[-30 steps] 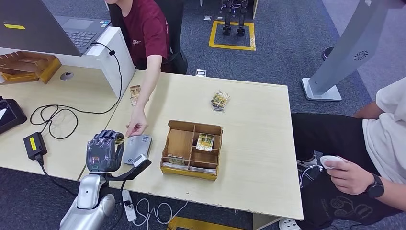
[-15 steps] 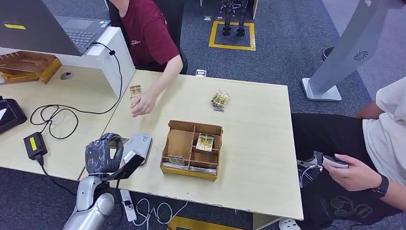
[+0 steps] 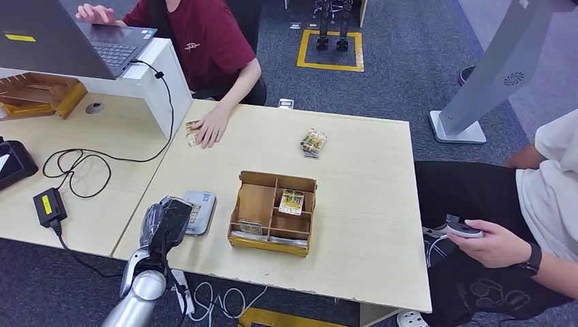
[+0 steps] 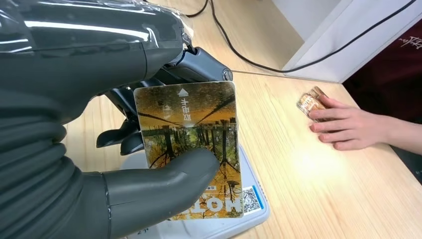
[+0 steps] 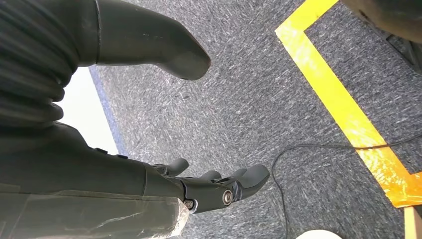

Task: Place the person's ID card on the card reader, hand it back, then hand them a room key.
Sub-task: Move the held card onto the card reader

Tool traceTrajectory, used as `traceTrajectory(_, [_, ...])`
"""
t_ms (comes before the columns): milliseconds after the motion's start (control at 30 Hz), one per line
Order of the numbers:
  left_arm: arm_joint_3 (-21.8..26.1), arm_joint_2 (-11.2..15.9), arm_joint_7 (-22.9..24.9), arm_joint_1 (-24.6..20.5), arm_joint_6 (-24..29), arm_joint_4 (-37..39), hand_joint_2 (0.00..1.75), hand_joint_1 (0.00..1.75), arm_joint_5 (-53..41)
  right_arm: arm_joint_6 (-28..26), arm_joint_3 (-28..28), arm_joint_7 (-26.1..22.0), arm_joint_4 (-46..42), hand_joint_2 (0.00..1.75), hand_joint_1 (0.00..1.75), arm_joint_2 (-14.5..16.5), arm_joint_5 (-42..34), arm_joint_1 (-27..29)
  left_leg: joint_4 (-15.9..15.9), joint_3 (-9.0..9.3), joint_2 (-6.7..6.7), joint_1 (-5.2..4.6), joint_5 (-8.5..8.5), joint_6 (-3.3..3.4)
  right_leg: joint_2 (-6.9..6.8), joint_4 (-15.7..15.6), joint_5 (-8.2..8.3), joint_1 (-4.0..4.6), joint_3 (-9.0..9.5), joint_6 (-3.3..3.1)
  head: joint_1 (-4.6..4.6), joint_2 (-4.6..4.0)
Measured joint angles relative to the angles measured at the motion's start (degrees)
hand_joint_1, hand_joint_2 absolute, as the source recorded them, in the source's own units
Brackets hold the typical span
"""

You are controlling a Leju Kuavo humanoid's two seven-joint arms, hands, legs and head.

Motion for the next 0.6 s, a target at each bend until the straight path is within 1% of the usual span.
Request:
traceTrajectory(233, [0.01, -0.79, 1.47, -1.35, 2.49, 0.9, 1.75, 1.75, -1.93, 0.01, -0.39, 0.32, 0.0, 1.75, 0.0, 0.11, 0.36, -0.01, 0.0, -0.01, 0.0, 0.0, 0.0, 0.0, 0.0, 0.0, 0.0, 0.0, 0.0, 0.0, 0.01, 0.0])
traceTrajectory(500, [0.01, -1.95, 2.35, -4.3, 6.16, 4.67, 1.75, 1.75, -5.11, 0.22, -0.6, 0.38, 0.0, 1.75, 0.0, 0.28, 0.87, -0.05, 0.0, -0.02, 0.0, 0.0, 0.0, 0.0, 0.0, 0.0, 0.0, 0.0, 0.0, 0.0, -0.01, 0.0])
traceTrajectory(600, [0.01, -2.26, 2.68, -5.42, 6.58, 6.46, 1.75, 1.75, -5.68, 0.25, -0.73, 0.38, 0.0, 1.75, 0.0, 0.36, 1.13, -0.06, 0.0, -0.02, 0.0, 0.0, 0.0, 0.0, 0.0, 0.0, 0.0, 0.0, 0.0, 0.0, 0.0, 0.0])
